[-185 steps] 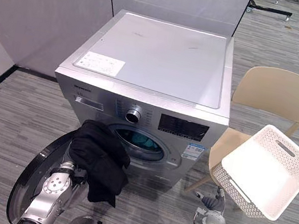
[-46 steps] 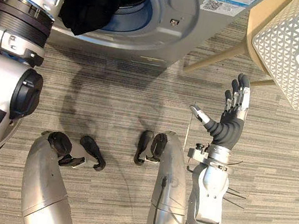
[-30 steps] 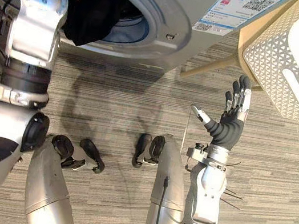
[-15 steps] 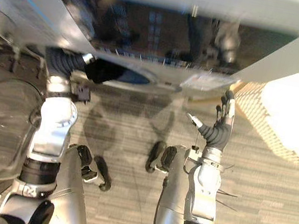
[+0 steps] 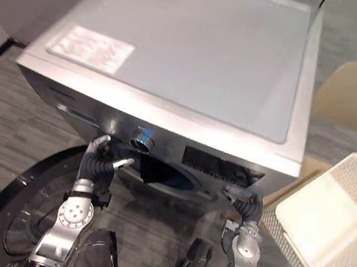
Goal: Pick up the laundry basket with both hands and put the clothes into the washing machine.
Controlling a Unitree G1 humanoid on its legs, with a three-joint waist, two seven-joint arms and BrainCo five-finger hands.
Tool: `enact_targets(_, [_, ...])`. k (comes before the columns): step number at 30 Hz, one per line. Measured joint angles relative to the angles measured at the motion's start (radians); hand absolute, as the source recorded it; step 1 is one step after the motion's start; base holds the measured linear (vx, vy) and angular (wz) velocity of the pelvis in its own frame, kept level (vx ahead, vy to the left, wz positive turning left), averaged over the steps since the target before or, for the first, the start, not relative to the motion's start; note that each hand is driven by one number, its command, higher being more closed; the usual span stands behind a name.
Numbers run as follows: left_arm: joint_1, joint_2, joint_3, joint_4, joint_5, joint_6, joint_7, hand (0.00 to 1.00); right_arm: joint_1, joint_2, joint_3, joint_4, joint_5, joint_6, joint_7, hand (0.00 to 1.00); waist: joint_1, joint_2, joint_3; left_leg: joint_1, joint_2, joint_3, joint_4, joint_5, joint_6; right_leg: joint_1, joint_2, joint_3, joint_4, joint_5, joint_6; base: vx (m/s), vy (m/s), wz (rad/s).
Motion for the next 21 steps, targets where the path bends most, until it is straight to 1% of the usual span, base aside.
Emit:
enact_targets(1, [0.001, 0.002, 0.011, 0.076, -0.005, -0.003, -0.003, 0.0, -0.001, -0.004, 0.001, 0.055, -0.015, 0.001, 0.0, 0.0, -0.001, -0.011, -0.02, 0.035, -0.014, 0.008, -0.044, 0.02, 0.005, 0.031, 0.0, 0.001, -0.034, 0.005, 0.009, 0.09, -0.07, 0.13])
enact_targets(2, [-0.001, 0.004, 0.02, 0.131, -0.008, -0.005, -0.006, 0.0, -0.004, -0.009, 0.001, 0.094, -0.022, -0.001, 0.0, 0.0, -0.006, -0.016, -0.03, 0.058, -0.023, 0.009, -0.076, 0.037, 0.006, 0.056, 0.002, 0.0, -0.061, 0.013, 0.023, 0.09, -0.073, 0.21])
enact_targets(3, [-0.002, 0.01, 0.039, 0.239, -0.014, -0.007, -0.013, 0.0, -0.016, -0.025, 0.012, 0.174, -0.036, -0.002, 0.001, 0.0, -0.018, -0.023, -0.048, 0.105, -0.043, 0.008, -0.149, 0.07, 0.008, 0.105, 0.013, -0.003, -0.128, 0.026, 0.047, 0.1, -0.074, 0.24])
enact_targets(4, [-0.005, 0.018, 0.063, 0.348, -0.017, -0.006, -0.019, 0.0, -0.039, -0.049, 0.029, 0.269, -0.05, -0.001, 0.003, 0.0, -0.027, -0.025, -0.058, 0.156, -0.054, 0.01, -0.234, 0.104, 0.007, 0.162, 0.036, -0.005, -0.219, 0.04, 0.07, 0.1, -0.07, 0.2])
enact_targets(5, [-0.005, 0.023, 0.072, 0.392, -0.021, -0.006, -0.021, 0.0, -0.05, -0.06, 0.037, 0.31, -0.06, 0.0, 0.005, 0.0, -0.029, -0.026, -0.061, 0.18, -0.062, 0.01, -0.275, 0.123, 0.006, 0.189, 0.046, -0.006, -0.262, 0.049, 0.083, 0.1, -0.059, 0.1])
enact_targets(6, [-0.005, 0.029, 0.101, 0.469, -0.04, -0.006, -0.022, 0.0, -0.064, -0.077, 0.044, 0.377, -0.074, 0.0, 0.018, 0.0, -0.031, -0.027, -0.07, 0.22, -0.075, 0.012, -0.353, 0.161, 0.004, 0.231, 0.064, -0.008, -0.347, 0.066, 0.1, 0.1, -0.04, 0.04])
enact_targets(7, [-0.007, 0.032, 0.129, 0.538, -0.06, -0.006, -0.024, 0.0, -0.072, -0.09, 0.043, 0.433, -0.076, 0.0, 0.019, 0.0, -0.032, -0.022, -0.08, 0.246, -0.082, 0.015, -0.415, 0.198, 0.001, 0.256, 0.075, -0.019, -0.412, 0.09, 0.108, 0.13, -0.031, 0.05])
enact_targets(8, [-0.009, 0.034, 0.143, 0.568, -0.076, -0.006, -0.026, 0.0, -0.077, -0.096, 0.042, 0.459, -0.077, 0.001, 0.019, 0.0, -0.033, -0.017, -0.082, 0.259, -0.084, 0.019, -0.445, 0.216, -0.001, 0.267, 0.079, -0.026, -0.434, 0.107, 0.113, 0.11, -0.016, 0.05])
enact_targets(9, [-0.014, 0.039, 0.171, 0.619, -0.103, -0.006, -0.034, 0.0, -0.087, -0.105, 0.042, 0.508, -0.079, 0.003, 0.019, 0.0, -0.037, -0.003, -0.077, 0.298, -0.081, 0.022, -0.506, 0.255, 0.0, 0.267, 0.083, -0.03, -0.413, 0.158, 0.111, 0.08, -0.033, -0.03])
enact_targets(10, [-0.018, 0.037, 0.199, 0.656, -0.129, -0.008, -0.042, 0.0, -0.094, -0.113, 0.042, 0.534, -0.084, 0.004, 0.02, 0.0, -0.043, 0.034, -0.064, 0.325, -0.059, 0.024, -0.546, 0.277, -0.005, 0.209, 0.105, -0.017, -0.374, 0.156, 0.139, 0.04, -0.043, -0.1])
enact_targets(11, [-0.021, 0.038, 0.213, 0.679, -0.139, -0.011, -0.045, 0.0, -0.094, -0.115, 0.042, 0.545, -0.089, 0.004, 0.02, 0.0, -0.044, 0.043, -0.072, 0.336, -0.043, 0.031, -0.564, 0.286, -0.014, 0.225, 0.137, -0.017, -0.522, 0.136, 0.175, 0.07, -0.065, -0.18])
enact_targets(12, [-0.031, 0.066, 0.238, 0.725, -0.161, -0.013, -0.048, 0.0, -0.1, -0.118, 0.042, 0.572, -0.101, 0.004, 0.019, 0.0, -0.044, 0.038, -0.081, 0.347, -0.054, 0.037, -0.571, 0.298, -0.019, 0.26, 0.154, -0.018, -0.718, 0.267, 0.143, 0.08, -0.034, -0.14])
enact_targets(13, [-0.039, 0.064, 0.239, 0.752, -0.17, -0.011, -0.057, 0.0, -0.103, -0.129, 0.03, 0.591, -0.106, 0.005, 0.017, 0.0, -0.045, 0.05, -0.078, 0.349, -0.049, 0.036, -0.571, 0.309, -0.003, 0.271, 0.161, -0.025, -0.74, 0.293, 0.135, 0.07, -0.025, -0.1])
enact_targets(14, [-0.044, 0.053, 0.238, 0.775, -0.178, -0.014, -0.067, 0.0, -0.099, -0.14, 0.016, 0.62, -0.115, 0.01, 0.016, 0.0, -0.047, 0.04, -0.081, 0.35, -0.075, 0.033, -0.613, 0.318, 0.008, 0.293, 0.156, -0.019, -0.787, 0.313, 0.138, 0.02, 0.03, -0.07])
enact_targets(15, [-0.047, 0.041, 0.238, 0.781, -0.192, -0.016, -0.081, 0.0, -0.099, -0.161, 0.01, 0.641, -0.128, 0.025, 0.015, 0.0, -0.046, 0.053, -0.084, 0.364, -0.105, 0.032, -0.707, 0.331, 0.008, 0.3, 0.155, -0.016, -0.815, 0.335, 0.141, 0.0, 0.052, -0.08])
enact_targets(16, [-0.047, 0.037, 0.238, 0.783, -0.195, -0.018, -0.087, 0.0, -0.099, -0.171, 0.007, 0.643, -0.137, 0.032, 0.016, 0.0, -0.046, 0.06, -0.084, 0.37, -0.119, 0.031, -0.748, 0.371, 0.018, 0.301, 0.157, -0.015, -0.82, 0.338, 0.144, 0.01, 0.104, -0.08])
enact_targets(17, [-0.053, 0.041, 0.238, 0.796, -0.197, -0.018, -0.088, 0.0, -0.1, -0.181, 0.001, 0.651, -0.149, 0.04, 0.016, 0.0, -0.048, 0.066, -0.086, 0.39, -0.127, 0.046, -0.774, 0.389, 0.011, 0.31, 0.16, -0.008, -0.84, 0.345, 0.157, 0.02, 0.087, -0.09])
enact_targets(19, [-0.056, 0.046, 0.236, 0.811, -0.205, -0.02, -0.093, 0.0, -0.103, -0.176, 0.007, 0.672, -0.157, 0.042, 0.017, 0.0, -0.043, 0.053, -0.081, 0.393, -0.142, 0.053, -0.778, 0.397, 0.016, 0.326, 0.163, 0.008, -0.895, 0.38, 0.169, -0.02, 0.08, -0.14])
enact_targets(21, [-0.056, 0.054, 0.234, 0.826, -0.205, -0.019, -0.107, 0.0, -0.108, -0.167, 0.005, 0.677, -0.159, 0.043, 0.016, 0.0, -0.044, 0.044, -0.073, 0.389, -0.148, 0.06, -0.774, 0.397, 0.017, 0.325, 0.158, 0.013, -0.903, 0.394, 0.171, -0.08, 0.076, -0.08])
